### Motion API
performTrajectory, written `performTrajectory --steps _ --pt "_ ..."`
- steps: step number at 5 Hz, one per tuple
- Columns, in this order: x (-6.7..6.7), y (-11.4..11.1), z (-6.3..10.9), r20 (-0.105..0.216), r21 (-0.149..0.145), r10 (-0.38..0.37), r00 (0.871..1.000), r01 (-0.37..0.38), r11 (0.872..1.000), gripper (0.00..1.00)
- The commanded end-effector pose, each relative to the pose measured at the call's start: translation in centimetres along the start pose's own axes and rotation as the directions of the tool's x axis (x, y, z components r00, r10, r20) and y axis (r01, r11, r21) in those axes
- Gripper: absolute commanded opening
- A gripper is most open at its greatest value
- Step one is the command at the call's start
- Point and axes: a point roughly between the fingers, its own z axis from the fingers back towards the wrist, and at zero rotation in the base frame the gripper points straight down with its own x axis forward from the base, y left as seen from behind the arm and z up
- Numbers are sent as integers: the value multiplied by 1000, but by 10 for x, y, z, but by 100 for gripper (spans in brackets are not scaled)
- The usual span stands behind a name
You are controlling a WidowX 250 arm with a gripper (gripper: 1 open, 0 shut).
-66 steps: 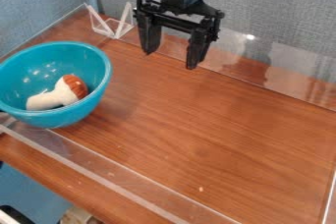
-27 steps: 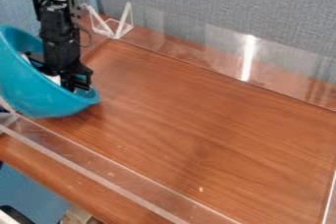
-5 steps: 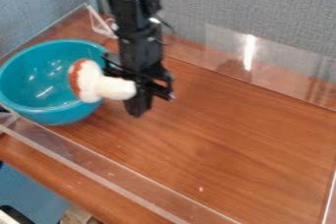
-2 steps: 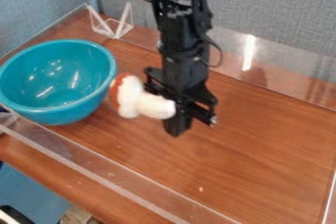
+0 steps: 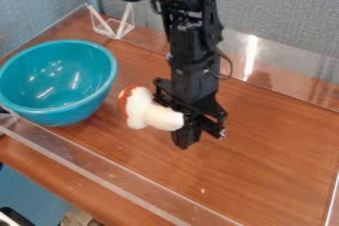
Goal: Remove the mushroom from inside the blue bowl and put it on the table
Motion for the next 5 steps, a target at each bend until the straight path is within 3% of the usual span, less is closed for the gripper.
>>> performTrajectory --steps 1,5 --pt "2 -3 8 41 3 -13 999 13 1000 0" --pt "-1 -7 12 85 -19 -22 996 24 1000 0"
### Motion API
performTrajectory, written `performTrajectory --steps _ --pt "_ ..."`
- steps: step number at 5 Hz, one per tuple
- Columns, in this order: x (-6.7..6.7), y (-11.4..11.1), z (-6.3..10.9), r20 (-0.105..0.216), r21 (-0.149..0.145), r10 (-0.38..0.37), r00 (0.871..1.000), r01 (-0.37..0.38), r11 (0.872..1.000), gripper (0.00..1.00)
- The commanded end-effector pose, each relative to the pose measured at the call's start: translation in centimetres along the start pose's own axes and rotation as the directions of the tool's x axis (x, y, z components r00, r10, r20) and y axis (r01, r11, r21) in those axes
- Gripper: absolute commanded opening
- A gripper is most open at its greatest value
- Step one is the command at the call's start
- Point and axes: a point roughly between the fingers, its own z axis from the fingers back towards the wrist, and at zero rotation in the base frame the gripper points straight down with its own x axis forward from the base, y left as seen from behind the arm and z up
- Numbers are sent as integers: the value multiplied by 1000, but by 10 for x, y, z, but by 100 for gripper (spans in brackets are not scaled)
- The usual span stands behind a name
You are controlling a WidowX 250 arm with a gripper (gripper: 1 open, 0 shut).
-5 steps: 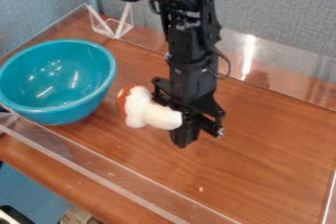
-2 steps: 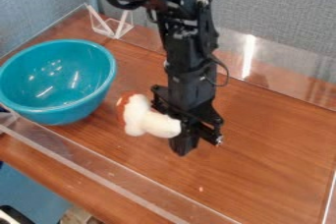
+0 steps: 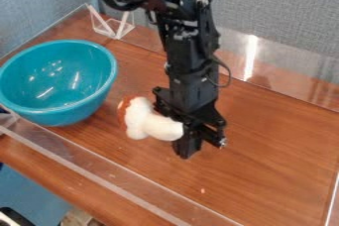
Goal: Remove the mushroom from inside the blue bowl and put it on the table
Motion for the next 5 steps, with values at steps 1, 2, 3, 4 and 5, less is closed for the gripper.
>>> performTrajectory --steps 1,2,3,4,5 --pt "5 -1 16 73 8 -21 997 21 1000 0" --pt "5 -2 15 80 0 -23 997 24 1000 0" --pt "5 -2 14 87 -9 -25 996 26 1000 0" --pt "6 -2 14 94 -19 -28 995 30 999 0" --pt "6 -2 12 99 -28 -30 995 33 999 0"
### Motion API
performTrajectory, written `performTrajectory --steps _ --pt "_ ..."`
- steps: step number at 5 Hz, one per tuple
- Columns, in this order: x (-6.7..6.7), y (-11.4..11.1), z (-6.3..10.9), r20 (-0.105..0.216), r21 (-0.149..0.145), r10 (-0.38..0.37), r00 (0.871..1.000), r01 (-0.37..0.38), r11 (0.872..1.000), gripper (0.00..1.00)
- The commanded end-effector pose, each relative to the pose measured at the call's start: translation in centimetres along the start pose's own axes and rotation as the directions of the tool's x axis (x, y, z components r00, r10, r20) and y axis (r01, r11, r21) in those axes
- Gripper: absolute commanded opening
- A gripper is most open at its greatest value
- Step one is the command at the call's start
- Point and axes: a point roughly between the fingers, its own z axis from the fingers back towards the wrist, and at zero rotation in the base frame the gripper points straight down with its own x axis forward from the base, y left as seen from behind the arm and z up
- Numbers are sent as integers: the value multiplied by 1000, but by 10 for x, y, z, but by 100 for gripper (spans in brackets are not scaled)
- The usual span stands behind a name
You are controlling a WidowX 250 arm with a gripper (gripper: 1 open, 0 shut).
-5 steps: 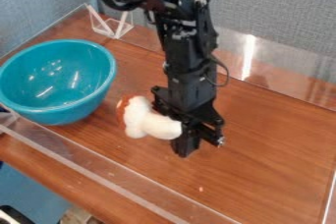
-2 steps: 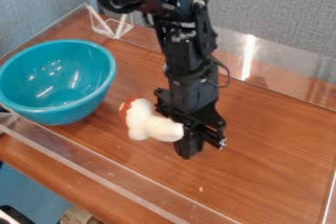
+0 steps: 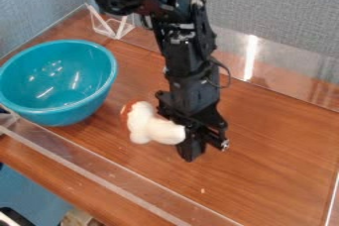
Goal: Remove the mushroom from inside the blue bowl and put it on the table
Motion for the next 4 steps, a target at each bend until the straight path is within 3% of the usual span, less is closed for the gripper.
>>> performTrajectory --steps 1,4 --pt "6 2 13 67 8 -17 998 16 1000 0" --pt "8 1 8 77 -16 -22 997 23 1000 0"
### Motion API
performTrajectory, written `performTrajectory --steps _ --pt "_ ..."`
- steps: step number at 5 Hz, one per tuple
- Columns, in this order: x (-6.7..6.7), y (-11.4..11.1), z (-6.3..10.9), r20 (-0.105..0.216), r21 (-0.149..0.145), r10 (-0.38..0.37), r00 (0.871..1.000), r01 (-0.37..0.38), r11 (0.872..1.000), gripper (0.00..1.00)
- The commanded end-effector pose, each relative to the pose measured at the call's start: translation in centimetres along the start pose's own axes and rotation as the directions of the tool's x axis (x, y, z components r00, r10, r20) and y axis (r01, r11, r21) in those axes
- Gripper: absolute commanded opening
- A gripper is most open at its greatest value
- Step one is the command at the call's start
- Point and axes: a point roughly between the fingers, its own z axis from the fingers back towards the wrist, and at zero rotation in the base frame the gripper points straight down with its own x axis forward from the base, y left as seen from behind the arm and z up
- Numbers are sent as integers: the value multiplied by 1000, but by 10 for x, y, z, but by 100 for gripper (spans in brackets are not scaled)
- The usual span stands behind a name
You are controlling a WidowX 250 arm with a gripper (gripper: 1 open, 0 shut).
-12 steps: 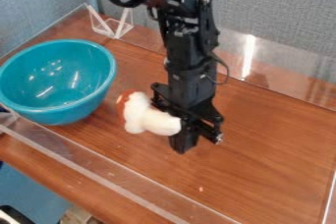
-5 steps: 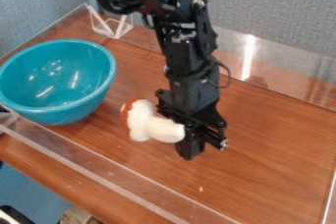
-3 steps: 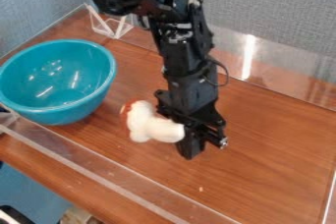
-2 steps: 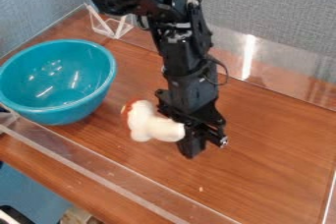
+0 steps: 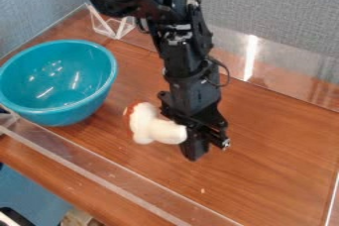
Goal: Remove the mushroom from inside the blue bowl and put it on the table
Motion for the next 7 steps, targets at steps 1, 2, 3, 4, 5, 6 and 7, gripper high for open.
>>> performTrajectory --steps 1,2,3,4,5,6,7 --pt "4 1 6 32 6 4 999 -4 1000 0" --pt "3 0 3 28 2 6 1000 -6 1000 0" --pt "3 0 0 22 0 10 1000 -10 1000 0" --pt "2 0 -3 17 -2 13 1000 -13 1000 0" --pt "2 -1 -5 12 -3 18 1000 -18 1000 0" --pt "2 -1 -7 8 -4 23 1000 -23 1000 100" --pt "4 0 -6 12 2 31 999 -31 1000 0"
